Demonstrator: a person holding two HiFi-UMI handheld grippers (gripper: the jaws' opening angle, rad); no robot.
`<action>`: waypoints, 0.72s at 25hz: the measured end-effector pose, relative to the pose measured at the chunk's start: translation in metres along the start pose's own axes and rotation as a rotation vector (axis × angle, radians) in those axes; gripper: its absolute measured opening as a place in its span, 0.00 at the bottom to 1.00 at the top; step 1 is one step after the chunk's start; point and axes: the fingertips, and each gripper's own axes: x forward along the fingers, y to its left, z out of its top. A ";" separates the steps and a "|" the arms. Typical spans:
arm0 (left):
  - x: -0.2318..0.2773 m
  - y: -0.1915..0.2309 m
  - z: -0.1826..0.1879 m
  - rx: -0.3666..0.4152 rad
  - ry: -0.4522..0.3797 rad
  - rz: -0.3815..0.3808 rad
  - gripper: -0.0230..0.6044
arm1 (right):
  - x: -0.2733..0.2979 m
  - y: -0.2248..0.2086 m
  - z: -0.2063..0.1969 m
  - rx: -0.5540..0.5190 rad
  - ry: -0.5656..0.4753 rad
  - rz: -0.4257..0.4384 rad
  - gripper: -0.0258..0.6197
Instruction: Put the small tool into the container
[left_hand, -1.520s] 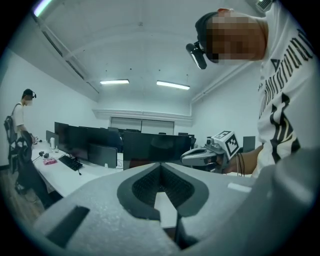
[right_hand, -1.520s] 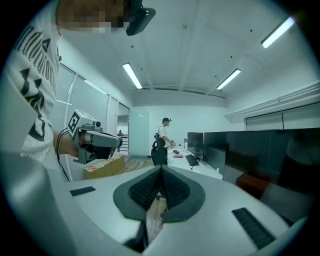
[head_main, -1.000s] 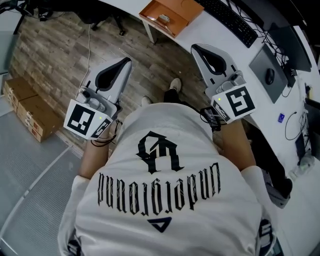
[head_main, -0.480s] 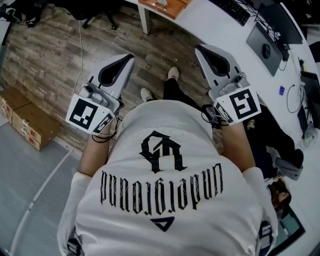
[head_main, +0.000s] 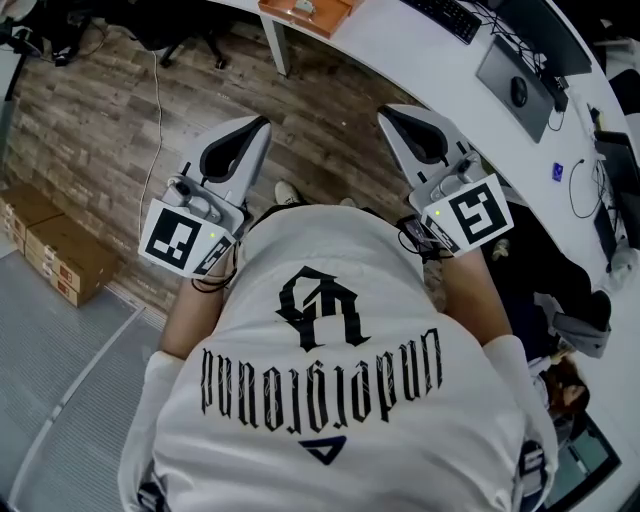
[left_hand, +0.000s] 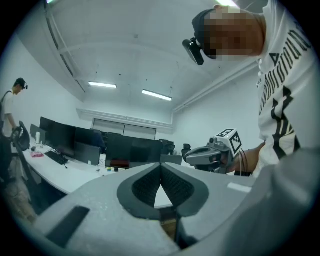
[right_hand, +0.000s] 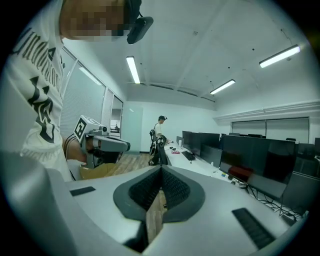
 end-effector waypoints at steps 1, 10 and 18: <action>0.006 -0.010 -0.003 -0.010 0.003 0.000 0.06 | -0.007 -0.001 -0.003 0.003 -0.001 0.011 0.06; 0.040 -0.097 -0.021 -0.023 0.028 0.008 0.06 | -0.091 -0.007 -0.038 0.018 0.007 0.062 0.06; 0.044 -0.147 -0.035 -0.026 0.071 0.037 0.06 | -0.139 0.000 -0.065 0.047 -0.006 0.104 0.06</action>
